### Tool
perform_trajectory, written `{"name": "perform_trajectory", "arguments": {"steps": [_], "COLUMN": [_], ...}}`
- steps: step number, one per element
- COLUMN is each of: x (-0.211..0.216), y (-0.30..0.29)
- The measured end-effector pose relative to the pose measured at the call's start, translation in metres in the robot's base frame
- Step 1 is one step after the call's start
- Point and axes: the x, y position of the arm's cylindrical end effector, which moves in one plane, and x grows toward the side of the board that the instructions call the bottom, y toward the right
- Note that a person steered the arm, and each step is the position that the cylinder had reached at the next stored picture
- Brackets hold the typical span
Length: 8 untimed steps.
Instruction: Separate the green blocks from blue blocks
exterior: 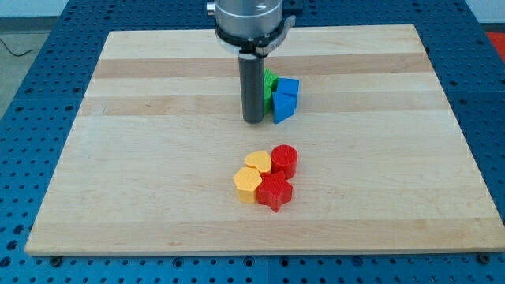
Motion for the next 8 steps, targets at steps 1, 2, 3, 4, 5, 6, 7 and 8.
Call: {"name": "perform_trajectory", "arguments": {"steps": [1, 2, 3, 4, 5, 6, 7, 8], "x": [-0.030, -0.048, -0.057, -0.089, -0.120, -0.128, -0.126, -0.146], "y": [0.008, 0.012, 0.012, 0.016, 0.027, 0.033, 0.010, -0.004]}}
